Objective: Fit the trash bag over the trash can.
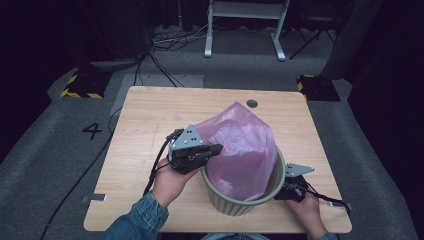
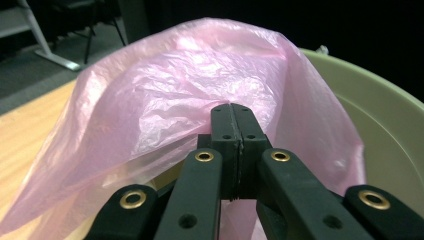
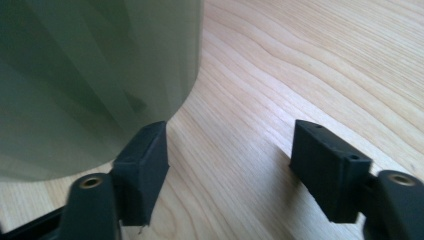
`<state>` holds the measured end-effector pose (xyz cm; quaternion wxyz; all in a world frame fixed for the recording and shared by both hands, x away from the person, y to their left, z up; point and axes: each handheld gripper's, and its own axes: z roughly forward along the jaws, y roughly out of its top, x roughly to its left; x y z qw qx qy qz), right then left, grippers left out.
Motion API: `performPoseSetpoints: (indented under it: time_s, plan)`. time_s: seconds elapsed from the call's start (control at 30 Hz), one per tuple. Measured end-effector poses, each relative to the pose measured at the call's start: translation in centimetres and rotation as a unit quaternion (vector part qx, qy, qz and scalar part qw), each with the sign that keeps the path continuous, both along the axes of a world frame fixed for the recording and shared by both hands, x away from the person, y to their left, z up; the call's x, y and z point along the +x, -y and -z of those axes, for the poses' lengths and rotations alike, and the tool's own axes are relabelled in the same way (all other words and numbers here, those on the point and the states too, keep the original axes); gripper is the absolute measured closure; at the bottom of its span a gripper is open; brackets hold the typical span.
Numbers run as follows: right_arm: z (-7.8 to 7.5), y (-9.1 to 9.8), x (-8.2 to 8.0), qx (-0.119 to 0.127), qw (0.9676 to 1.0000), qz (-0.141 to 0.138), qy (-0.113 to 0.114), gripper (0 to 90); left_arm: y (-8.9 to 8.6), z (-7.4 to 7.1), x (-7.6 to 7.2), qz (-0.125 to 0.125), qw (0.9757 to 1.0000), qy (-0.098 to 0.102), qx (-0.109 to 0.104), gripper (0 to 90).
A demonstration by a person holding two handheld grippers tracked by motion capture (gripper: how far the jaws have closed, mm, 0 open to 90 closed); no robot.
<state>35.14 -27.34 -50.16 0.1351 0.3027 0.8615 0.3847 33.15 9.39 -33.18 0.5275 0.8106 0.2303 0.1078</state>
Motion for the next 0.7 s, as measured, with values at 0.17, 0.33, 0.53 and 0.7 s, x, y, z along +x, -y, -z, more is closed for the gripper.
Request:
performPoseSetpoints:
  time_s: [0.17,0.33,0.53,0.7]
  plan:
    - [-1.9,1.5,0.1,0.023,0.9997,0.012,0.001,40.7,0.3,0.4,-0.1,0.013,0.9994,-0.02,0.023,89.3]
    - [-5.4,3.9,0.1,0.055,0.9978,0.03,0.022,39.3,0.6,1.1,0.3,0.023,0.9973,-0.05,0.048,89.2]
    - [-8.1,4.5,-0.1,0.04,0.9974,0.033,0.05,37.4,0.8,1.3,0.3,0.03,0.9966,-0.051,0.058,88.8]
    - [-11.0,4.5,-0.4,0.041,0.9961,0.027,0.073,36.7,1.1,1.3,0.1,0.031,0.9964,-0.046,0.064,83.5]
